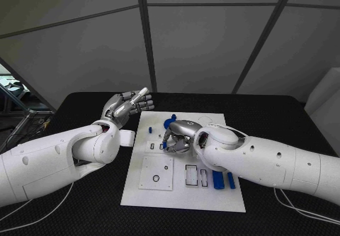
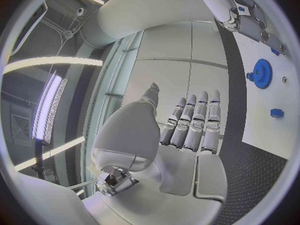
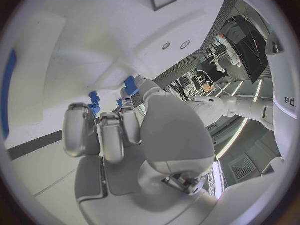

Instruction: Assemble the parts on the task board

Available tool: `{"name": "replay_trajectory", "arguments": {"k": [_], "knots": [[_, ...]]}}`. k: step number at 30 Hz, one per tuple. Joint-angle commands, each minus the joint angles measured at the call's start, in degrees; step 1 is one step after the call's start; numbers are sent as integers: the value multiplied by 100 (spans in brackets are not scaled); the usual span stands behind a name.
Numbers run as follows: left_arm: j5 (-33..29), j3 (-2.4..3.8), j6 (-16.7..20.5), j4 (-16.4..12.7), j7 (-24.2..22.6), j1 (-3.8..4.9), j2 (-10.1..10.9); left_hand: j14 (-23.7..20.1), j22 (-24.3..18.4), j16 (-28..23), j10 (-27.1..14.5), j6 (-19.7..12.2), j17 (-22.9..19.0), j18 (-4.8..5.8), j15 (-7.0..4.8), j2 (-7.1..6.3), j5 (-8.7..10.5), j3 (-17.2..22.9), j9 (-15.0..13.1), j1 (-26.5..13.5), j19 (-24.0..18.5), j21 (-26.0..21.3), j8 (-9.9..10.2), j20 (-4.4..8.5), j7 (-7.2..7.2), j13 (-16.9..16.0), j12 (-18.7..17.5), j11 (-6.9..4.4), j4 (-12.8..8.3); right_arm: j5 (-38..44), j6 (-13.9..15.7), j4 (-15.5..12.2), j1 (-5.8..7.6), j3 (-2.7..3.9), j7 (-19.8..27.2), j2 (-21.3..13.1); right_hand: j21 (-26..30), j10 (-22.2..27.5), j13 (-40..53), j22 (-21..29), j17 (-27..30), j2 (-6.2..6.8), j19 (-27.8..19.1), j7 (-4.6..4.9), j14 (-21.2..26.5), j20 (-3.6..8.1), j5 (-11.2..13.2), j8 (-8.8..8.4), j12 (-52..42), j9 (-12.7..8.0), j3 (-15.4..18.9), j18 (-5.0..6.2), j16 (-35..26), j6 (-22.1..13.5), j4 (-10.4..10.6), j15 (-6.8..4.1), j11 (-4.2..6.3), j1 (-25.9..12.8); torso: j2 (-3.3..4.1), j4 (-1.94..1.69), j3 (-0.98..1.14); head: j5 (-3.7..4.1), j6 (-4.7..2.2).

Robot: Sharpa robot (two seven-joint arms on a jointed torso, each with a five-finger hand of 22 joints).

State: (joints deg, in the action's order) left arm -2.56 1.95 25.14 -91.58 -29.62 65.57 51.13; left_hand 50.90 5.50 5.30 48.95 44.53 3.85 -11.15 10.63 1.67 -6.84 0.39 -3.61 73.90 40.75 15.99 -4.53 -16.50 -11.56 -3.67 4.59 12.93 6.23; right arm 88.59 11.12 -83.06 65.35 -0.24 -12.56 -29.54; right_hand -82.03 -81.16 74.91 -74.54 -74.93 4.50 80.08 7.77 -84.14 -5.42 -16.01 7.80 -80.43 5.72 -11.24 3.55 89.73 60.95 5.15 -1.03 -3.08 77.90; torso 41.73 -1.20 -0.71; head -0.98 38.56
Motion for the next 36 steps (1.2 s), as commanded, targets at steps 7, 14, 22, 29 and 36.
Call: {"name": "replay_trajectory", "arguments": {"k": [7,14,22,29,36], "knots": [[13,6,-66,-18,-6,9,3,-34,-6,-21,-34,-21,-5,111,20,66,0,12,1,7,19,-5,28,0,-376,2,-12,3,-29,90,-104,2,-10,-13,-154,-4,32,36,331,18,-1481,77,-54,-8,-580,-11,-193,-11,35,18,10,-15,18,-58,85,19,5,-173,0,0,-1,-8,4],[13,6,-66,-19,-5,9,5,-34,-6,-21,-34,-21,-5,111,20,66,0,12,1,7,19,-5,28,0,-376,2,-12,3,-29,98,-91,1,-10,-13,-170,-1,30,36,330,14,-1487,79,-51,-8,-581,-11,-201,-10,35,20,10,-16,20,-57,89,19,4,-182,-1,1,-1,-7,4],[13,6,-65,-19,-3,9,6,-34,-6,-21,-34,-21,-5,111,20,66,0,12,1,7,19,-5,28,0,-376,2,-12,3,-29,109,-70,5,-10,-13,-190,2,35,43,321,19,-1481,98,-54,-6,-580,-12,-224,-12,44,22,18,-15,18,-69,107,20,3,-224,1,0,2,-8,5],[13,6,-62,-22,4,9,11,-34,-6,-21,-34,-21,-5,111,20,66,0,12,1,7,19,-5,28,0,-376,2,-12,3,-29,114,-6,9,-10,-13,-198,0,77,226,119,83,-1428,225,-96,73,-567,-41,-134,-138,226,-21,116,-4,-1,-352,170,68,-64,-386,0,0,0,-4,7],[13,6,-58,-23,7,9,15,-33,-9,-24,-34,-26,-5,112,20,71,1,5,1,6,20,-6,29,0,-377,2,-12,4,-33,116,99,10,-10,-13,-177,4,132,443,-107,159,-1367,284,-148,174,-552,-117,-26,-266,417,-68,262,12,-24,-710,216,151,-159,-446,-2,-3,1,-4,7]]}}
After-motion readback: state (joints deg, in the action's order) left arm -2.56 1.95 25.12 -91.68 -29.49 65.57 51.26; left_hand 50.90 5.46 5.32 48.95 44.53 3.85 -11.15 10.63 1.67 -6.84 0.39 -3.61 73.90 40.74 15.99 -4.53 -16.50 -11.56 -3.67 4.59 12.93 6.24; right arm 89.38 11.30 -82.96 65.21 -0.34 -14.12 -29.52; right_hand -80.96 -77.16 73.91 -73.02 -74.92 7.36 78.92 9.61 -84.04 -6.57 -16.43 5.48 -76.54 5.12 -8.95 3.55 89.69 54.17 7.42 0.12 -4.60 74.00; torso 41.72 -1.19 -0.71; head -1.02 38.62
